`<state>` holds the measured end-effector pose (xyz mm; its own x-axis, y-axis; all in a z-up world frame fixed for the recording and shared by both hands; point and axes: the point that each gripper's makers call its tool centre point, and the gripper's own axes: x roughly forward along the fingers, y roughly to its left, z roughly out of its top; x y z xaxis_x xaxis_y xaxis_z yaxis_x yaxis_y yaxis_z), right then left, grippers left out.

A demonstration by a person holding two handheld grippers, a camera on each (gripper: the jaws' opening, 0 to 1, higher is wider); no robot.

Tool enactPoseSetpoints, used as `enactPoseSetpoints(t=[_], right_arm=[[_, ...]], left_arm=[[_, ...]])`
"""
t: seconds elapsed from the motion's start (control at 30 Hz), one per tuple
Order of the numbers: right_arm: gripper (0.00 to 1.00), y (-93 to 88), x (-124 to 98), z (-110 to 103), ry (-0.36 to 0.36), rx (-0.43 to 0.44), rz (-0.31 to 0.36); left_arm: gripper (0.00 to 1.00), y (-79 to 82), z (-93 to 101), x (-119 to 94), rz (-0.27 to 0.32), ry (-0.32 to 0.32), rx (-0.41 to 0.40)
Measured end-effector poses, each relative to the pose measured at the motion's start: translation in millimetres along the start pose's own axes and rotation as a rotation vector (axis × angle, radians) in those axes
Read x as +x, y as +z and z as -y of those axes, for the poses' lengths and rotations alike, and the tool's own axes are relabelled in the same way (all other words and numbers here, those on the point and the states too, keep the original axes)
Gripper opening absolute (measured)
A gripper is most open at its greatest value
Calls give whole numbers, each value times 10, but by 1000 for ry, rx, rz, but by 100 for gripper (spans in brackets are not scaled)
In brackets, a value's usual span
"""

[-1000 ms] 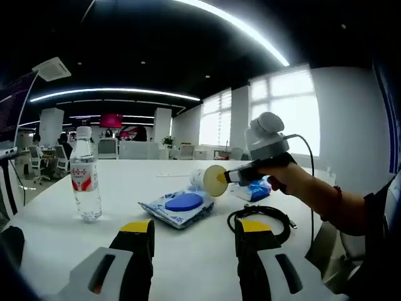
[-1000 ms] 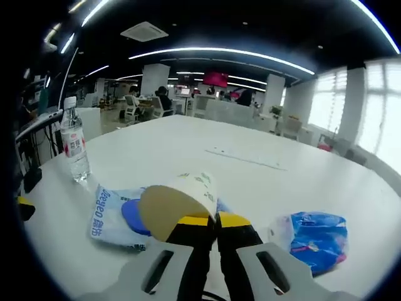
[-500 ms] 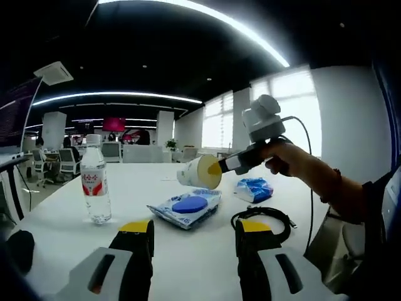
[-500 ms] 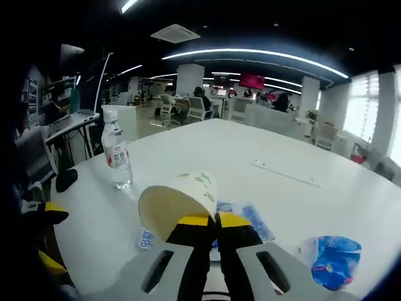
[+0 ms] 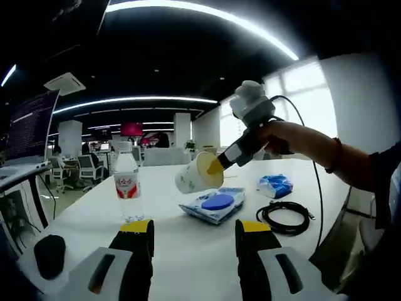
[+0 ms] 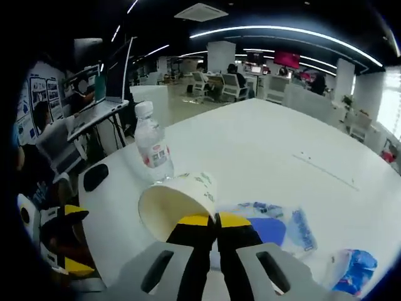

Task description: Arrange the tabletop items into an orderly group along one side of the table until the central work area is clear of visible clutter.

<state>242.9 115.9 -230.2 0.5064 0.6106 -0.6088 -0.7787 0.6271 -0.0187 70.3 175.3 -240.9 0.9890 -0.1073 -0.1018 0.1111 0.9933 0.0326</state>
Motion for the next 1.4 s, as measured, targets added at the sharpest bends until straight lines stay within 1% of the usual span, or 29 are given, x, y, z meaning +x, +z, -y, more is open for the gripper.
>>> enactPoseSetpoints(t=[0.07, 0.13, 0.23, 0.27, 0.33, 0.37, 0.4, 0.43, 0.47, 0.5, 0.57, 0.6, 0.63, 0.67, 0.77, 0.8, 0.87, 0.9, 0.93, 1.0, 1.07, 1.1, 1.13, 1.2, 1.27, 1.33, 1.37, 1.4], right_arm=[[0, 14, 16, -29, 9, -3, -11], [0, 17, 34, -50, 13, 6, -37], [0, 7, 67, -92, 27, -1, -106], [0, 22, 83, -107, 29, 9, -115], [0, -50, 92, -166, 63, -22, -204], [0, -88, 117, -166, 49, -13, -240], [0, -116, 138, -166, 40, -31, -265], [0, -118, 169, -192, 50, -69, -294], [0, -92, 205, -219, 53, -55, -287], [0, -87, 218, -266, 75, -44, -318], [0, -44, 268, -377, 128, 24, -353], [0, -71, 270, -400, 142, 35, -389], [0, -93, 283, -413, 143, 51, -413], [0, -118, 305, -405, 137, 44, -440], [0, -108, 408, -347, 91, 10, -481], [0, -89, 445, -357, 87, 13, -477], [0, -96, 474, -371, 87, -22, -528], [0, -105, 503, -392, 87, -3, -558], [0, -130, 497, -404, 93, -5, -593], [0, -85, 564, -444, 109, 11, -597], [0, -58, 607, -443, 104, 17, -606], [0, -58, 619, -424, 92, 7, -617], [0, -63, 634, -379, 77, -25, -637], [0, -82, 650, -307, 50, -25, -677], [0, -33, 691, -300, 56, -17, -679], [0, -8, 710, -311, 67, -36, -679], [0, -47, 687, -283, 80, -93, -720], [0, -78, 711, -284, 72, -82, -728]], left_arm=[[51, 6, -55, -24, 0, 15, 6], [51, 13, -123, -57, 1, 34, 13], [51, 14, -174, -75, 0, 54, 20], [51, 8, -178, -80, -4, 56, 20], [51, 8, -184, -95, -1, 58, 23], [51, 5, -195, -112, -3, 61, 25], [51, 14, -233, -140, 2, 78, 28], [51, 40, -319, -187, 13, 120, 44], [51, 43, -368, -221, 12, 144, 55], [51, 37, -406, -258, 7, 161, 67], [51, 14, -450, -307, -5, 175, 71], [51, 2, -479, -341, -7, 179, 70], [51, -5, -496, -364, -8, 180, 65], [51, -12, -518, -396, -5, 182, 55], [51, -19, -554, -431, -1, 183, 42], [51, -21, -563, -433, -4, 185, 42], [51, -17, -589, -445, -8, 195, 47], [51, -8, -601, -458, -6, 200, 50], [51, -1, -607, -467, -2, 201, 50], [51, -1, -628, -484, 5, 203, 42], [51, -16, -653, -485, -1, 211, 31], [51, -26, -669, -482, -9, 217, 23], [51, -23, -671, -479, -13, 217, 27], [51, 1, -664, -486, -8, 214, 27], [51, 29, -657, -490, 2, 204, 24], [51, 42, -665, -499, 8, 198, 21], [51, 53, -681, -502, 14, 202, 16], [51, 63, -716, -508, 16, 211, 8]])
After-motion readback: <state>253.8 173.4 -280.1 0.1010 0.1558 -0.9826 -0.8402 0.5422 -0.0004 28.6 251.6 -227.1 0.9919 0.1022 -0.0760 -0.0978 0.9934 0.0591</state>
